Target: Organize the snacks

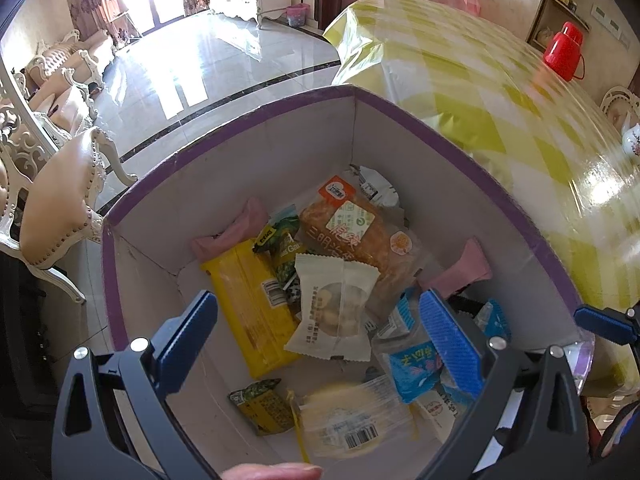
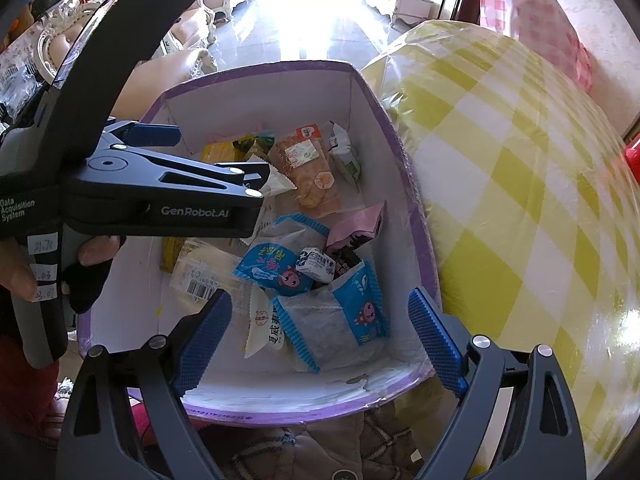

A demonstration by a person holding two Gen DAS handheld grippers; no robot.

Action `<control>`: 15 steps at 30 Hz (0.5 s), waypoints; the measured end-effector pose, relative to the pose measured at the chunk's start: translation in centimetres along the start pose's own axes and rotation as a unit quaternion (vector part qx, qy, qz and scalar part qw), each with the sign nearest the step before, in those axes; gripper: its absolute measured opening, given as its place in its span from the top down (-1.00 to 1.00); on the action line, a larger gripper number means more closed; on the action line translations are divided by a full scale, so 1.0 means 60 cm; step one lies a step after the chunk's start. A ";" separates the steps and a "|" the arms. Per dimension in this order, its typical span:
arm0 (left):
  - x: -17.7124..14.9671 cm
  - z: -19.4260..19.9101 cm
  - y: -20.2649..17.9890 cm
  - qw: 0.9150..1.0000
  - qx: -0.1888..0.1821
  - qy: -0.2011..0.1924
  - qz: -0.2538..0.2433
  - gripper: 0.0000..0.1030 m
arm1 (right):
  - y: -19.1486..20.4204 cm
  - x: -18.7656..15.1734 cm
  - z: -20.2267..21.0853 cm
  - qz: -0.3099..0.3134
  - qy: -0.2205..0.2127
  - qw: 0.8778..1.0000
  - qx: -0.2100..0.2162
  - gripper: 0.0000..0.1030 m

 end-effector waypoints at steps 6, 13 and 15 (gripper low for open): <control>-0.001 0.000 0.000 1.000 0.002 0.000 0.000 -0.97 | 0.001 0.000 -0.001 -0.001 0.000 1.000 0.000 -0.68; -0.004 -0.002 0.001 1.000 0.004 0.004 0.002 -0.97 | 0.003 0.000 -0.003 0.000 0.001 1.000 -0.001 -0.68; -0.005 -0.001 0.001 1.000 0.005 0.002 0.002 -0.97 | 0.004 -0.001 -0.003 0.001 0.001 1.000 -0.001 -0.68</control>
Point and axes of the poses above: each gripper's, at about its wrist camera, not at the fingertips, and z roughly against the way its jaws point, y to its left, x to its top, the point moved 4 cm from there along -z, roughly the way its jaws point, and after that the axes turned 13 degrees about x, right-handed, at the moved point
